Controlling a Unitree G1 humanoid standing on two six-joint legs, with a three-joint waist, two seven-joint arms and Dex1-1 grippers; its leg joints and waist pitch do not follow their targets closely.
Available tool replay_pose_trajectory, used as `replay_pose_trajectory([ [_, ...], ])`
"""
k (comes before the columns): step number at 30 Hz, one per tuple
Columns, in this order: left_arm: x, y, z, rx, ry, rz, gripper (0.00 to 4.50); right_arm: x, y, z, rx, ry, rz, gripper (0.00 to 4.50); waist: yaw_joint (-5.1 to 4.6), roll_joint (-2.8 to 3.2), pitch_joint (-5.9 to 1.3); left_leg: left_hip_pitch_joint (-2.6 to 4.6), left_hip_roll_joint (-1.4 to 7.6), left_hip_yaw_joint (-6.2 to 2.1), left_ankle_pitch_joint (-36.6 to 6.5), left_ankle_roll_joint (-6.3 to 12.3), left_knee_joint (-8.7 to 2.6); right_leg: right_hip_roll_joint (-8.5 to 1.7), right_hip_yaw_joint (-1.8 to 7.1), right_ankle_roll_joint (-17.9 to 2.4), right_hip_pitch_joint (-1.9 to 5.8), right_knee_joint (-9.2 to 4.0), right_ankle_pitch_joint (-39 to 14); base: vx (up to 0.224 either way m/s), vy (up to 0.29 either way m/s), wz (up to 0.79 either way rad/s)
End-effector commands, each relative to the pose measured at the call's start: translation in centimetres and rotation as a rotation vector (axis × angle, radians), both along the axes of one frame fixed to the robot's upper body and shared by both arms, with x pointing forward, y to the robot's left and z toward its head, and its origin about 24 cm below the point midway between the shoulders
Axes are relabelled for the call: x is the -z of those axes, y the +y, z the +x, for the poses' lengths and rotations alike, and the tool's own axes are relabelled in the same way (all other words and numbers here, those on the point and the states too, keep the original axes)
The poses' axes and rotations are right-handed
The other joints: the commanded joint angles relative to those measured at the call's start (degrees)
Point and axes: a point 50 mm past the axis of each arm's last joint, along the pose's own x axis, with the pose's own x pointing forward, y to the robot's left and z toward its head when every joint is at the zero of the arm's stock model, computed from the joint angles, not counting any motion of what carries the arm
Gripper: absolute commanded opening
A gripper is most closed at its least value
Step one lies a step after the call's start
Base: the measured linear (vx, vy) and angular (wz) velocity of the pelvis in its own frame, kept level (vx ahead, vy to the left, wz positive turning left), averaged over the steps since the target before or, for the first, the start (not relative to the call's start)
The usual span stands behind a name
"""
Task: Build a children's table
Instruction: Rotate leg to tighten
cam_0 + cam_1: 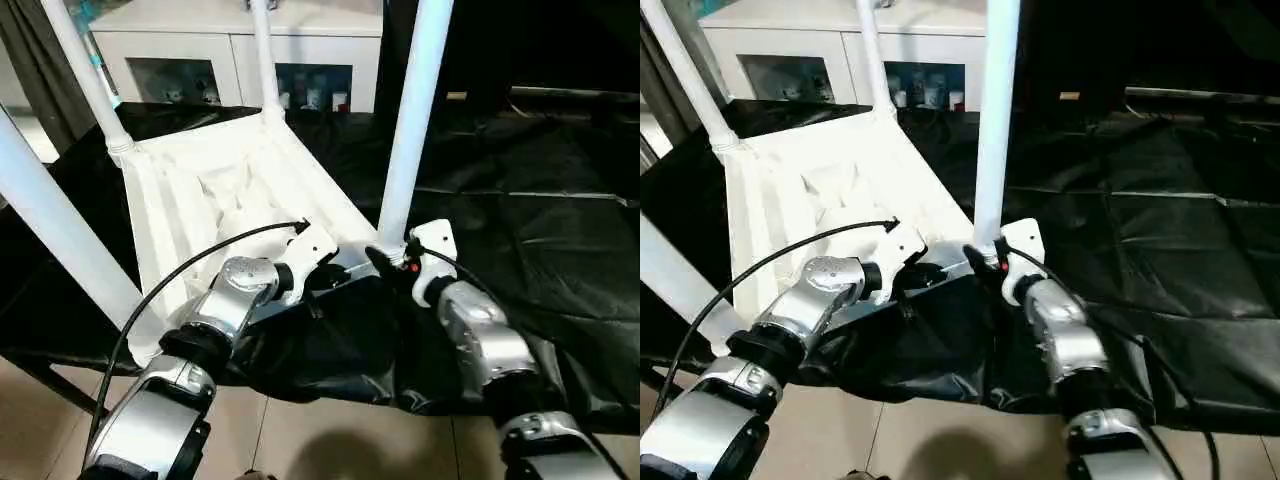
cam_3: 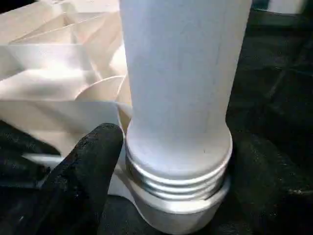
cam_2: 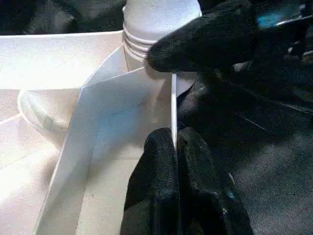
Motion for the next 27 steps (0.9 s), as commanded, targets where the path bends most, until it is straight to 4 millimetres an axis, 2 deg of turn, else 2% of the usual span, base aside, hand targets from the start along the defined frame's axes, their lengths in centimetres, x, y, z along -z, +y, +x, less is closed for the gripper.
replay_pose_trajectory([
  [1, -0.8, -1.5, -0.7, 0.131, -0.015, -0.071, 0.00, 0.3, 2.5, -1.1, -0.222, 0.019, -0.017, 3.86, 0.21, -1.01, -3.50, 0.96, 1.96, -1.14, -17.21, 3.14, -3.89, -2.77, 1.48, -11.58, 2.17, -4.52, -16.78, 0.000, 0.000, 0.00],
  [4, -0.8, 0.3, -1.5, 0.247, 0.023, -0.043, 0.00, -0.8, 0.8, -1.2, -0.355, 0.017, -0.041, 3.90, 0.69, -0.90, -3.60, 0.87, 2.21, -0.95, -15.39, 4.26, -3.65, -2.79, 1.39, -12.63, 2.26, -4.14, -15.12, 0.000, 0.000, 0.00],
  [5, -0.8, 0.9, -1.8, 0.286, 0.041, -0.042, 0.00, -1.1, 0.2, -1.3, -0.390, 0.022, -0.050, 3.90, 0.89, -0.92, -3.74, 0.67, 2.31, -0.97, -14.04, 4.57, -3.51, -2.69, 1.35, -13.44, 2.50, -3.66, -12.66, 0.000, 0.000, 0.00],
  [7, -0.8, 1.1, -1.9, 0.302, 0.050, -0.043, 0.00, -1.2, -0.1, -1.3, -0.404, 0.024, -0.054, 3.90, 1.14, -0.78, -3.86, 0.75, 2.39, -0.86, -12.66, 5.06, -3.33, -2.59, 1.37, -14.64, 2.37, -3.21, -9.18, 0.000, 0.000, 0.00],
  [8, -1.0, 2.0, -2.2, 0.339, 0.065, -0.040, 0.00, -1.6, -0.9, -1.4, -0.454, 0.036, -0.062, 3.90, 1.36, -0.75, -3.99, 1.07, 2.47, -0.70, -12.17, 5.38, -3.16, -2.57, 1.42, -15.52, 2.15, -3.05, -7.14, 0.000, 0.000, 0.00],
  [9, -1.0, 2.0, -2.2, 0.339, 0.065, -0.040, 0.00, -1.6, -0.9, -1.4, -0.454, 0.036, -0.062, 3.90, 1.44, -0.76, -4.09, 0.86, 2.49, -0.74, -11.16, 5.74, -3.10, -2.60, 1.36, -16.02, 2.40, -2.74, -5.44, 0.000, 0.000, 0.00],
  [11, -1.1, 2.9, -2.4, 0.362, 0.076, -0.022, 0.00, -1.9, -1.4, -1.6, -0.503, 0.047, -0.070, 3.90, 1.55, -0.73, -4.08, 0.86, 2.46, -0.78, -10.60, 6.09, -3.02, -2.46, 1.24, -16.40, 2.36, -2.56, -4.38, 0.000, 0.000, 0.00],
  [15, -1.2, 3.8, -2.5, 0.372, 0.087, -0.015, 0.00, -2.0, -1.8, -1.9, -0.562, 0.068, -0.074, 3.90, 1.61, -0.89, -3.71, 0.85, 2.53, -0.76, -12.78, 5.39, -3.26, -2.69, 1.29, -15.90, 2.31, -2.96, -8.46, 0.000, 0.000, 0.00],
  [17, -1.4, 4.1, -2.6, 0.372, 0.092, -0.021, 0.00, -2.1, -1.7, -2.0, -0.584, 0.072, -0.069, 3.56, 1.61, -0.95, -3.55, 1.02, 2.58, -0.78, -14.63, 4.19, -3.47, -2.74, 1.40, -15.14, 2.14, -3.28, -11.91, 0.000, 0.000, 0.00],
  [18, -1.4, 4.1, -2.6, 0.370, 0.091, -0.022, 0.00, -2.1, -1.7, -2.0, -0.585, 0.073, -0.065, 3.56, 1.60, -0.93, -3.56, 1.09, 2.61, -0.81, -15.12, 3.71, -3.55, -2.77, 1.45, -14.87, 2.08, -3.35, -12.71, 0.000, 0.000, 0.00],
  [20, -1.4, 4.1, -2.6, 0.364, 0.090, -0.036, 0.00, -2.0, -1.5, -2.1, -0.591, 0.076, -0.045, 3.51, 1.55, -0.98, -3.58, 1.06, 2.61, -0.82, -15.15, 3.42, -3.56, -2.77, 1.48, -14.77, 2.10, -3.30, -12.61, 0.000, 0.000, 0.00],
  [21, -1.5, 4.1, -2.6, 0.363, 0.089, -0.038, 0.00, -2.0, -1.5, -2.2, -0.592, 0.077, -0.042, 3.22, 1.56, -1.00, -3.64, 1.01, 2.62, -0.85, -14.56, 3.38, -3.56, -2.76, 1.47, -14.78, 2.16, -3.20, -11.90, 0.000, 0.000, 0.00],
  [24, -1.5, 3.7, -2.5, 0.335, 0.080, -0.067, 0.00, -1.5, -0.8, -2.6, -0.593, 0.087, -0.002, 3.09, 1.63, -1.02, -3.78, 0.90, 2.57, -0.79, -12.85, 4.06, -3.37, -2.81, 1.49, -15.06, 2.21, -3.03, -9.71, 0.000, 0.000, 0.00],
  [27, -1.4, 3.3, -2.2, 0.294, 0.063, -0.077, 0.00, -1.0, -0.4, -2.6, -0.538, 0.086, 0.009, 2.79, 1.61, -1.06, -3.78, 0.82, 2.50, -0.78, -12.63, 4.16, -3.35, -2.77, 1.43, -15.05, 2.21, -3.03, -9.81, 0.000, 0.000, 0.00],
])
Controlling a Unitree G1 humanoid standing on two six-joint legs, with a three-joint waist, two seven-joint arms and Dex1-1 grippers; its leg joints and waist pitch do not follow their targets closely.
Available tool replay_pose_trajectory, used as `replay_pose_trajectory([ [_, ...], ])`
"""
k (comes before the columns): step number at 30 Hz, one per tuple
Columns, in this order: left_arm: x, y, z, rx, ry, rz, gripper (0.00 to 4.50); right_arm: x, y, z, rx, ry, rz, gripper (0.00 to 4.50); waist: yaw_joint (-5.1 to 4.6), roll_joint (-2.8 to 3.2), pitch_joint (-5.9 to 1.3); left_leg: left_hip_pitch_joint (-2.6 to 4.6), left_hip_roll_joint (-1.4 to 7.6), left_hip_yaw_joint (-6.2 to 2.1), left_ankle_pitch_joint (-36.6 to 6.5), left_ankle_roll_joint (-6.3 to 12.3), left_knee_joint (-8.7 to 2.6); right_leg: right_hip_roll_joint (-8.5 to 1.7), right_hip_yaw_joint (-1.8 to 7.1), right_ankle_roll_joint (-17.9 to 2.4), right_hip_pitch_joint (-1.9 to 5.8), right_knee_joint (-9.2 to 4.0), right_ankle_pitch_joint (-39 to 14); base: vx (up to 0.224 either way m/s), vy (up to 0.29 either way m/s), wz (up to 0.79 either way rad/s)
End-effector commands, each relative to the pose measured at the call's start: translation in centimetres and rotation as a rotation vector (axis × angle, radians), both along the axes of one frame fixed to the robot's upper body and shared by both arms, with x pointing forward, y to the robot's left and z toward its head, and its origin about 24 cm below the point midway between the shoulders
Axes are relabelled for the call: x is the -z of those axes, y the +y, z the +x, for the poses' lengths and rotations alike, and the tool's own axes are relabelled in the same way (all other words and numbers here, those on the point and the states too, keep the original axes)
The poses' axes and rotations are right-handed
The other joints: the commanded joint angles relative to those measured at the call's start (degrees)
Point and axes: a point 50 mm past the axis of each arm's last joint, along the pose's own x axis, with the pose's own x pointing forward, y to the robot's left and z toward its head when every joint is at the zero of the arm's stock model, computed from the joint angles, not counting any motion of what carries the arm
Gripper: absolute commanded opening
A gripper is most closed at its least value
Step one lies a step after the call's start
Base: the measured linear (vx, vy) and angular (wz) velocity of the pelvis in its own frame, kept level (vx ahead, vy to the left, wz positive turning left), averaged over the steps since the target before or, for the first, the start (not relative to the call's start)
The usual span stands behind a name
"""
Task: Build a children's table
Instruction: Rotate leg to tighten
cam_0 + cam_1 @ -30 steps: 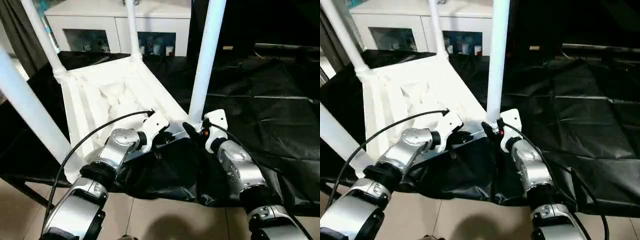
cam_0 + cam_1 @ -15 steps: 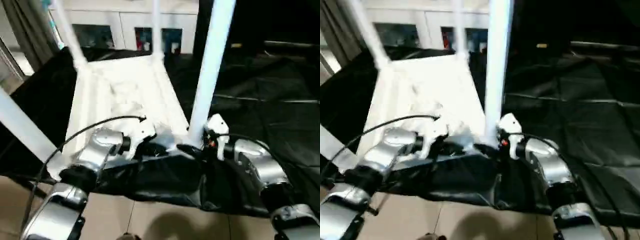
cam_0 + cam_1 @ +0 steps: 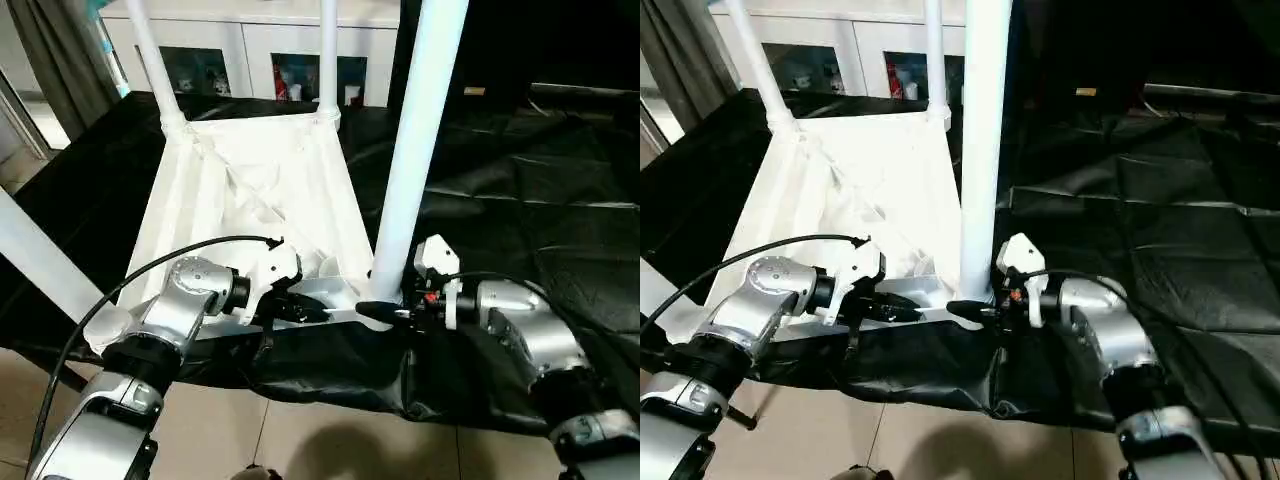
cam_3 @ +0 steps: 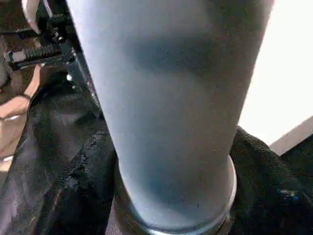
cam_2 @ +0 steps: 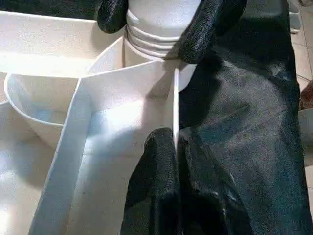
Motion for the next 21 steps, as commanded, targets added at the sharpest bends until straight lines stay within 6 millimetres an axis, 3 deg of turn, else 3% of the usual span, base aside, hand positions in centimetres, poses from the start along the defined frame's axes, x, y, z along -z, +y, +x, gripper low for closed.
replay_pose_trajectory([
  [1, -0.9, -1.1, 0.7, -0.054, -0.054, -0.068, 0.00, 0.6, 0.8, 0.0, 0.065, 0.006, 0.007, 2.77, -0.11, -0.80, -3.78, 1.36, 2.30, -0.82, -13.40, 3.80, -3.62, -2.82, 1.66, -14.75, 2.30, -3.53, -10.88, 0.000, 0.000, 0.00],
  [4, -0.7, -2.1, 2.1, -0.224, -0.105, -0.055, 0.00, 2.1, 1.5, 0.8, 0.295, 0.011, -0.018, 2.73, -0.57, -0.78, -3.59, 1.60, 2.13, -1.02, -16.14, 1.82, -3.95, -2.95, 1.70, -13.34, 2.23, -4.11, -16.20, 0.000, 0.000, 0.00],
  [5, -0.7, -2.5, 2.5, -0.266, -0.112, -0.059, 0.00, 2.4, 1.6, 1.2, 0.381, 0.017, -0.026, 2.72, -0.99, -0.80, -3.37, 1.94, 1.88, -1.21, -19.06, -0.03, -4.18, -3.11, 1.69, -11.76, 2.05, -4.80, -21.78, 0.000, 0.000, 0.00],
  [8, -0.7, -3.1, 2.7, -0.303, -0.120, -0.063, 0.00, 2.8, 1.6, 1.6, 0.490, 0.031, -0.030, 2.70, -1.13, -0.91, -3.22, 1.91, 1.83, -1.34, -20.20, -0.30, -4.38, -3.03, 1.81, -9.69, 1.90, -5.31, -24.89, 0.000, 0.000, 0.00],
  [10, -0.6, -4.6, 3.0, -0.353, -0.139, -0.066, 0.00, 3.2, 2.4, 1.9, 0.589, 0.046, -0.042, 2.70, -1.22, -0.63, -3.32, 2.12, 1.78, -1.38, -20.94, -0.64, -4.39, -2.99, 1.85, -9.22, 1.72, -5.46, -25.76, 0.000, 0.000, 0.00],
  [15, -0.6, -6.0, 3.1, -0.368, -0.141, -0.090, 0.00, 3.3, 4.9, 1.4, 0.510, 0.008, -0.046, 2.70, -1.07, -0.79, -3.55, 1.91, 1.77, -1.36, -20.13, 0.04, -4.39, -2.93, 1.87, -9.22, 1.96, -5.38, -22.69, 0.000, 0.000, 0.00],
  [17, -0.7, -6.0, 3.0, -0.347, -0.141, -0.095, 0.00, 3.0, 5.5, 1.2, 0.453, 0.007, -0.005, 3.40, -0.99, -0.80, -3.56, 1.87, 1.72, -1.32, -19.90, 0.68, -4.36, -2.90, 1.89, -9.47, 2.00, -5.31, -22.02, 0.000, 0.000, 0.00],
  [21, -0.6, -5.5, 2.4, -0.262, -0.133, -0.097, 0.00, 2.4, 5.3, 1.1, 0.363, 0.002, 0.015, 3.68, -0.89, -0.76, -3.76, 1.54, 1.80, -1.38, -18.78, 1.39, -4.33, -2.99, 1.84, -9.93, 2.39, -5.02, -20.47, 0.000, 0.000, 0.00],
])
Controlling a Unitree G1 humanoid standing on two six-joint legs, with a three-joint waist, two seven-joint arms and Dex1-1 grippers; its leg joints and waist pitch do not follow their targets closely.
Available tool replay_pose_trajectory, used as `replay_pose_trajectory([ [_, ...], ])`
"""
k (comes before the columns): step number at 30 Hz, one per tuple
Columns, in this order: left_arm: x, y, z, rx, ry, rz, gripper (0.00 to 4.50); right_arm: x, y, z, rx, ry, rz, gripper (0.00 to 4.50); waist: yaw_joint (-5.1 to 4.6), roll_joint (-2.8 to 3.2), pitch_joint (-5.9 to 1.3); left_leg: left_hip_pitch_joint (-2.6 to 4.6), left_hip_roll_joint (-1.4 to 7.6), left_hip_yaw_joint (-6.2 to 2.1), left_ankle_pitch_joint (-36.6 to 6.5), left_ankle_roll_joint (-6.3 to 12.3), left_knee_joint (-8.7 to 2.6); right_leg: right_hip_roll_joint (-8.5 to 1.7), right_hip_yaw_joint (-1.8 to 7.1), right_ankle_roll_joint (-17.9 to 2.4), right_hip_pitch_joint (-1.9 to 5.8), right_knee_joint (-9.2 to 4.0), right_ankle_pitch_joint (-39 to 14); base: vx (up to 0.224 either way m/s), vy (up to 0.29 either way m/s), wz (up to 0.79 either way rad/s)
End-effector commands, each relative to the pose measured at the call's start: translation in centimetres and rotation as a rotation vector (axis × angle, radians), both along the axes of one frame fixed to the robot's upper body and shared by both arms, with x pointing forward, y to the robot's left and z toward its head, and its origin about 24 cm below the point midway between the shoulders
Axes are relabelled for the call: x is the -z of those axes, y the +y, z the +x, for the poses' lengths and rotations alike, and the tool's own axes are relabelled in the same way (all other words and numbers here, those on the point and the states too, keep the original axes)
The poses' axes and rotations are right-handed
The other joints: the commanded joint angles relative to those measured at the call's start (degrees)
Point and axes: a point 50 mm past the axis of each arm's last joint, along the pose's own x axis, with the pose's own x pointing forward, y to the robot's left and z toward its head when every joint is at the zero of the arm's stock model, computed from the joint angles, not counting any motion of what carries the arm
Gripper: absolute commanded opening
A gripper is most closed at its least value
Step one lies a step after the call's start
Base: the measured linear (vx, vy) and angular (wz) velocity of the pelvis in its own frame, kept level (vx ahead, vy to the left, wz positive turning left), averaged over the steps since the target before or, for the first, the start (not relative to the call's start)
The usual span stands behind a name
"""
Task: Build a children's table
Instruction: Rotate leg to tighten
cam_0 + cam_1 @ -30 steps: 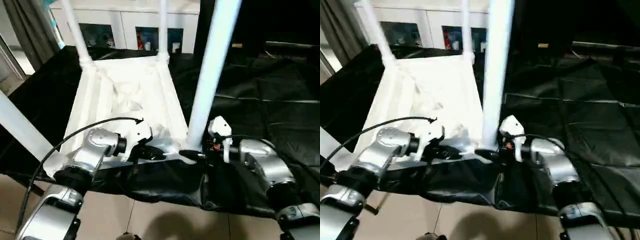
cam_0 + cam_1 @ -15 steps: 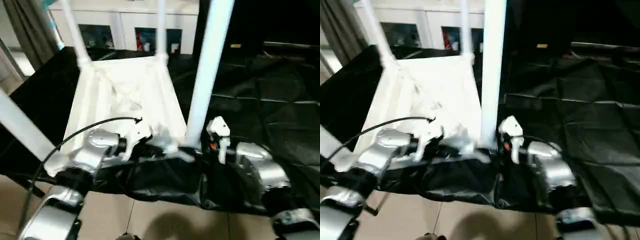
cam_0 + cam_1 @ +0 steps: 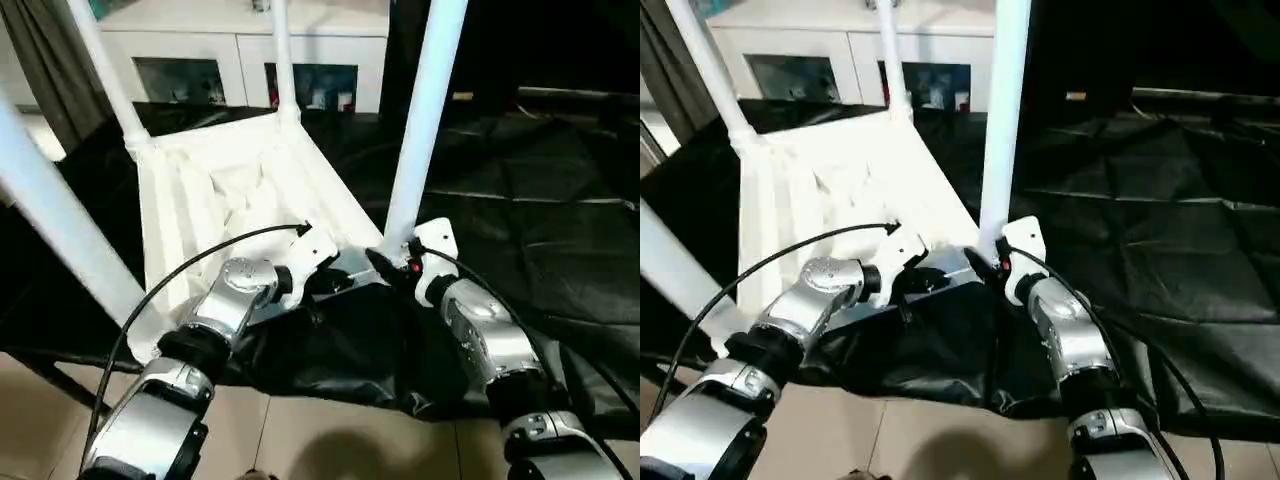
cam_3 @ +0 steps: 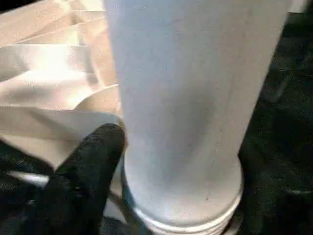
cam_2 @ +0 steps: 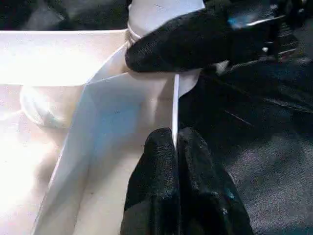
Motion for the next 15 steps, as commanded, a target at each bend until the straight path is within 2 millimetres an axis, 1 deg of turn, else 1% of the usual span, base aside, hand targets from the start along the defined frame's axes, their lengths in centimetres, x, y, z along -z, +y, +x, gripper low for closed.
replay_pose_trajectory([
  [1, -1.2, -1.0, -0.2, 0.067, -0.043, -0.086, 0.00, 1.0, 3.4, -1.6, -0.250, 0.053, 0.014, 3.82, 0.07, -1.13, -3.66, 0.96, 2.04, -1.29, -17.89, 1.70, -4.07, -2.96, 1.60, -10.62, 2.15, -4.81, -18.87, 0.000, 0.000, 0.00],
  [2, -1.2, -0.8, -0.3, 0.088, -0.039, -0.085, 0.00, 0.9, 3.2, -1.6, -0.271, 0.049, 0.009, 3.82, 0.10, -1.08, -3.71, 0.84, 2.07, -1.24, -17.07, 2.05, -3.98, -2.91, 1.57, -11.24, 2.26, -4.54, -17.02, 0.000, 0.000, 0.00],
  [3, -1.2, -0.5, -0.6, 0.123, -0.033, -0.076, 0.00, 0.6, 2.9, -1.7, -0.312, 0.050, 0.012, 3.90, 0.08, -1.09, -3.77, 0.80, 2.08, -1.17, -16.64, 2.22, -3.91, -2.86, 1.56, -11.50, 2.25, -4.42, -16.19, 0.000, 0.000, 0.00],
  [4, -1.1, -0.3, -0.8, 0.144, -0.029, -0.070, 0.00, 0.4, 2.6, -1.7, -0.338, 0.051, 0.016, 3.90, 0.11, -1.10, -3.82, 0.75, 2.07, -1.18, -16.18, 2.49, -3.88, -2.91, 1.50, -11.76, 2.41, -4.31, -15.53, 0.000, 0.000, 0.00],
  [5, -1.2, 0.3, -1.1, 0.191, -0.017, -0.069, 0.00, -0.1, 2.1, -2.0, -0.409, 0.044, 0.017, 3.90, 0.32, -0.97, -3.90, 0.87, 2.25, -1.02, -15.23, 3.16, -3.70, -2.87, 1.48, -12.42, 2.37, -4.20, -14.03, 0.000, 0.000, 0.00],
  [6, -1.2, 0.5, -1.2, 0.205, -0.013, -0.069, 0.00, -0.2, 1.8, -2.1, -0.434, 0.043, 0.016, 3.90, 0.49, -0.96, -3.99, 0.96, 2.35, -1.04, -15.01, 3.39, -3.60, -2.85, 1.44, -12.77, 2.40, -4.05, -13.26, 0.000, 0.000, 0.00],
  [7, -1.2, 0.8, -1.4, 0.224, -0.008, -0.072, 0.00, -0.4, 1.5, -2.3, -0.471, 0.041, 0.012, 3.90, 0.49, -0.89, -4.05, 0.80, 2.36, -0.89, -13.75, 3.87, -3.45, -2.71, 1.45, -13.58, 2.34, -3.71, -11.00, 0.000, 0.000, 0.00],
  [8, -1.3, 1.1, -1.5, 0.247, 0.000, -0.076, 0.00, -0.7, 1.1, -2.4, -0.511, 0.040, 0.006, 3.90, 0.68, -1.04, -4.25, 0.74, 2.33, -0.92, -12.29, 4.29, -3.27, -2.70, 1.36, -14.24, 2.63, -3.32, -8.56, 0.000, 0.000, 0.00],
  [9, -1.5, 1.6, -1.7, 0.276, 0.016, -0.078, 0.00, -0.9, 0.4, -2.6, -0.561, 0.041, -0.011, 3.90, 0.72, -1.11, -4.27, 0.80, 2.41, -0.78, -11.35, 4.97, -3.11, -2.65, 1.38, -15.19, 2.41, -3.14, -6.28, 0.000, 0.000, 0.00],
  [11, -1.6, 2.2, -1.9, 0.299, 0.032, -0.074, 0.00, -1.1, -0.4, -2.7, -0.594, 0.044, -0.029, 3.90, 0.93, -0.99, -4.40, 0.80, 2.34, -0.77, -10.59, 5.46, -2.96, -2.60, 1.29, -15.74, 2.48, -2.87, -5.13, 0.000, 0.000, 0.00],
  [12, -1.6, 2.2, -1.9, 0.299, 0.032, -0.074, 0.00, -1.1, -0.4, -2.7, -0.594, 0.044, -0.029, 3.90, 1.07, -1.01, -4.28, 0.74, 2.36, -0.70, -10.34, 5.90, -2.91, -2.70, 1.33, -16.15, 2.41, -2.86, -4.93, 0.000, 0.000, 0.00],
  [13, -1.6, 2.8, -2.0, 0.317, 0.049, -0.067, 0.00, -1.3, -1.1, -2.7, -0.619, 0.050, -0.043, 3.90, 1.13, -1.12, -4.23, 0.77, 2.36, -0.70, -10.53, 5.77, -2.92, -2.73, 1.30, -16.09, 2.46, -2.95, -5.49, 0.000, 0.000, 0.00],
  [15, -1.7, 3.3, -2.1, 0.324, 0.056, -0.065, 0.00, -1.5, -1.7, -2.6, -0.626, 0.051, -0.057, 3.90, 1.16, -0.99, -4.09, 0.81, 2.46, -0.79, -12.08, 5.19, -3.10, -2.80, 1.30, -15.76, 2.36, -3.11, -8.22, 0.000, 0.000, 0.00],
])
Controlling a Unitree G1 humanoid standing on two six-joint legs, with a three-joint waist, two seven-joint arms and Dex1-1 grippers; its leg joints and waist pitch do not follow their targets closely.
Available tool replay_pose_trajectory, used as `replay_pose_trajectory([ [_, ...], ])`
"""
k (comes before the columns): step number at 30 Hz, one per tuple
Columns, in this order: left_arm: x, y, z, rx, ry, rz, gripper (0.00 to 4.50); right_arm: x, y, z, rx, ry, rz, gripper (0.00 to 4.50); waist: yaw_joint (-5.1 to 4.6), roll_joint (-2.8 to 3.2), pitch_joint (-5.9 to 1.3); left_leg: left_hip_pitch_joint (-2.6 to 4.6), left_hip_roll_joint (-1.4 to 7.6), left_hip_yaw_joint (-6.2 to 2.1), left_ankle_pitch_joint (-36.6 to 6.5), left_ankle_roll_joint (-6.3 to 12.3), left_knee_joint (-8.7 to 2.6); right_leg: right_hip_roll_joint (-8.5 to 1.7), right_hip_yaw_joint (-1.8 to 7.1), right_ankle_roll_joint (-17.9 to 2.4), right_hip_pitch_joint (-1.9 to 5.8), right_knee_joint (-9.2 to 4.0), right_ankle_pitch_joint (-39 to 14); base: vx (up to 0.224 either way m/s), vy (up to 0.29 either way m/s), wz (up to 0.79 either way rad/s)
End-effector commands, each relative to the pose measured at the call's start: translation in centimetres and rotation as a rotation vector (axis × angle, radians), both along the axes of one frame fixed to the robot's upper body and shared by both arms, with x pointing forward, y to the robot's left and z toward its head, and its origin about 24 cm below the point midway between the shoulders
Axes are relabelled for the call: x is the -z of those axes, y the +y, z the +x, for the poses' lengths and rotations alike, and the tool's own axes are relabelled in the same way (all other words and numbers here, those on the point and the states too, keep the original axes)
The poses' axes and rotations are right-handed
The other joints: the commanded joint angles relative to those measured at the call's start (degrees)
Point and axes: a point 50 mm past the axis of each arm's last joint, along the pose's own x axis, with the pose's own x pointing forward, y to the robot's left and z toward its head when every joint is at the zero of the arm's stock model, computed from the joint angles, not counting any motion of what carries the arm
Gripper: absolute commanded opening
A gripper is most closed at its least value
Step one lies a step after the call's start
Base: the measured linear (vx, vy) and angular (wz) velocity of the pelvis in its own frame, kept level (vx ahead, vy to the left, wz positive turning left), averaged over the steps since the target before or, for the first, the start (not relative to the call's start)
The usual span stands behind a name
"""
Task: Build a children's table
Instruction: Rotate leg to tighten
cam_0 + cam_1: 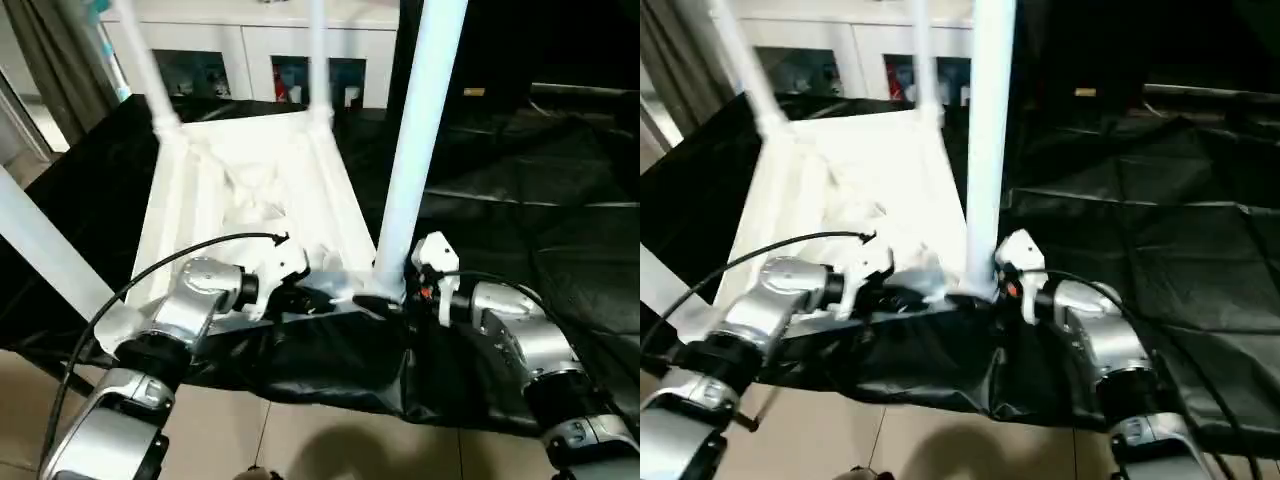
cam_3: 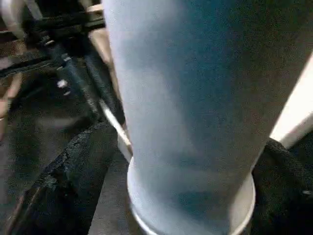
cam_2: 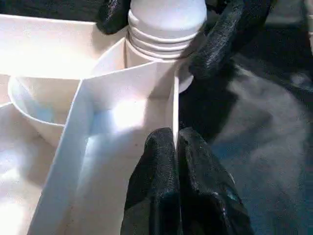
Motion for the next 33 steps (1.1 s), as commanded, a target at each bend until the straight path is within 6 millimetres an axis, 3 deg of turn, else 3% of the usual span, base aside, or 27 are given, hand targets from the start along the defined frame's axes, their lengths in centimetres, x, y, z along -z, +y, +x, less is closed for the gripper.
replay_pose_trajectory([
  [1, -1.2, -0.6, 0.0, 0.052, -0.021, -0.067, 0.00, -0.3, 0.1, 0.0, -0.050, -0.002, -0.014, 3.90, 0.03, -0.95, -4.12, 1.31, 2.31, -0.76, -12.40, 4.95, -3.25, -2.81, 1.53, -15.46, 2.56, -3.27, -8.87, 0.000, 0.000, 0.00],
  [6, -1.3, 0.2, -0.3, 0.069, 0.002, -0.067, 0.00, -1.0, -0.8, 0.3, -0.057, -0.008, -0.009, 3.53, 0.05, -1.05, -4.00, 1.36, 2.28, -0.81, -13.15, 3.82, -3.34, -2.84, 1.62, -14.86, 2.52, -3.42, -11.26, 0.000, 0.000, 0.00],
  [11, -1.2, 0.2, -0.5, 0.064, 0.008, -0.078, 0.00, -0.9, -0.5, 0.1, -0.077, 0.006, 0.020, 3.07, 0.08, -1.19, -4.19, 1.12, 2.20, -0.82, -10.93, 4.94, -3.08, -2.77, 1.52, -15.38, 2.67, -2.98, -7.88, 0.000, 0.000, 0.00],
  [15, -1.2, 0.0, -0.2, 0.018, -0.011, -0.083, 0.00, -0.1, 0.2, -0.5, -0.076, 0.020, 0.034, 2.76, 0.12, -1.11, -4.12, 1.20, 2.21, -0.78, -11.05, 5.00, -3.08, -2.78, 1.51, -15.28, 2.57, -3.15, -8.75, 0.000, 0.000, 0.00],
  [18, -1.1, -0.2, 0.4, -0.053, -0.041, -0.068, 0.00, 0.5, 0.7, -0.4, -0.005, 0.017, 0.038, 2.73, -0.01, -1.09, -3.98, 1.25, 2.23, -0.88, -12.18, 4.22, -3.30, -2.77, 1.52, -14.75, 2.44, -3.33, -10.70, 0.000, 0.000, 0.00],
  [20, -1.0, -0.6, 1.5, -0.168, -0.092, -0.037, 0.00, 1.6, 1.1, 0.3, 0.166, 0.001, 0.009, 2.70, -0.35, -1.15, -3.76, 1.27, 2.11, -0.90, -13.48, 3.10, -3.47, -2.79, 1.60, -14.03, 2.23, -3.64, -13.17, 0.000, 0.000, 0.00],
  [23, -1.1, -0.9, 2.2, -0.241, -0.121, -0.034, 0.00, 2.2, 1.2, 0.8, 0.271, 0.003, -0.008, 2.69, -0.95, -1.36, -3.61, 1.54, 1.90, -1.14, -16.31, 1.11, -3.79, -2.95, 1.64, -11.73, 2.30, -4.38, -19.04, 0.000, 0.000, 0.00],
  [27, -1.4, -3.3, 3.6, -0.429, -0.181, -0.068, 0.00, 3.5, 2.2, 1.9, 0.623, 0.040, -0.004, 2.69, -1.29, -1.33, -3.41, 1.77, 1.73, -1.33, -18.33, -0.18, -4.13, -2.95, 1.64, -9.88, 1.96, -5.00, -23.31, 0.000, 0.000, 0.00],
  [29, -1.4, -4.2, 3.6, -0.440, -0.184, -0.082, 0.00, 3.6, 2.8, 2.0, 0.685, 0.052, 0.018, 2.69, -1.30, -1.00, -3.39, 1.88, 1.81, -1.31, -18.91, -0.09, -4.15, -2.91, 1.81, -9.77, 1.77, -5.13, -22.40, 0.000, 0.000, 0.00],
  [33, -1.3, -5.6, 3.3, -0.408, -0.176, -0.112, 0.00, 3.5, 4.7, 1.9, 0.661, 0.041, 0.038, 2.69, -1.16, -1.20, -3.56, 1.45, 1.66, -1.29, -17.78, 0.89, -4.13, -2.86, 1.79, -9.75, 2.12, -4.90, -20.06, 0.000, 0.000, 0.00],
])
